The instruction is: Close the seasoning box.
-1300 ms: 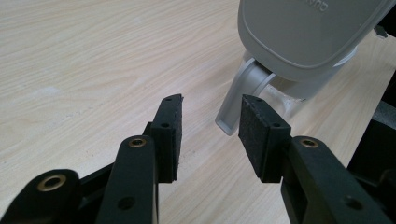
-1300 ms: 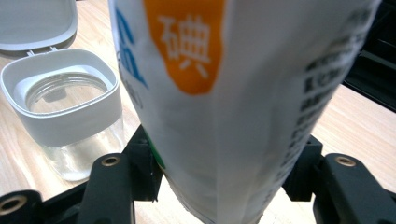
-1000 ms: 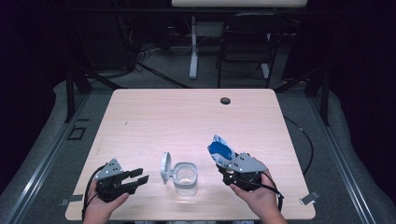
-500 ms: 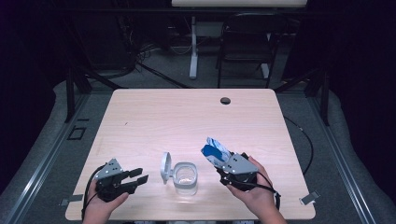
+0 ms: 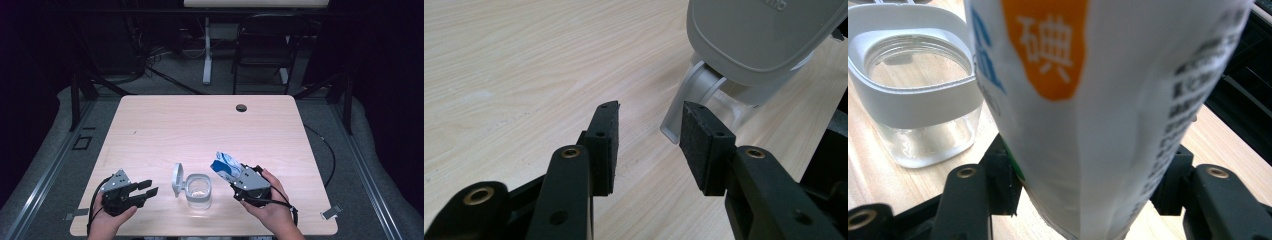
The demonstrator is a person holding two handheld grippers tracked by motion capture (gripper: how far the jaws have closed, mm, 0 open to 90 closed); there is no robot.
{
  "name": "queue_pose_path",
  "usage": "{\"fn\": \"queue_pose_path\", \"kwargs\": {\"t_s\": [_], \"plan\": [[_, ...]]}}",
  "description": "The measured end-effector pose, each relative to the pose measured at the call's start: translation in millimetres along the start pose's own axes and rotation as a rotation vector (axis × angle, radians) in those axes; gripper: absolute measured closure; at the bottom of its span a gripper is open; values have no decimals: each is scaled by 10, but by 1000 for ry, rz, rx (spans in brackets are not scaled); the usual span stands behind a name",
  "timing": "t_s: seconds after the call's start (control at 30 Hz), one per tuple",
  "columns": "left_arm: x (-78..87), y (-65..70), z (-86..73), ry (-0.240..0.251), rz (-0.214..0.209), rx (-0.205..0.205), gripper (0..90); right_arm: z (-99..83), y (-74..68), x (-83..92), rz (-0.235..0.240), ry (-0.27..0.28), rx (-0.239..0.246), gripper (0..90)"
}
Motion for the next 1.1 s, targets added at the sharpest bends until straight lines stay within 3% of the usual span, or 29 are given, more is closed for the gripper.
{"fn": "queue_pose_path", "kwargs": {"t_s": [0.57, 1.1], "plan": [[-1, -24, -9, -5, 9, 0, 596, -15, -22, -15, -12, -28, 47, 425], [-8, -29, -18, -7, 10, 6, 595, -36, -44, -35, 10, -49, 89, 425]]}}
Point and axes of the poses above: each handheld gripper's, and its own axes: x roughly backward along the jaws, z roughly out of its top, y roughly to its right, the point moved 10 cm from there along -x, roughly forward along the jaws, and after that the axes turned 12 degrees about x, right-handed, at the moved point
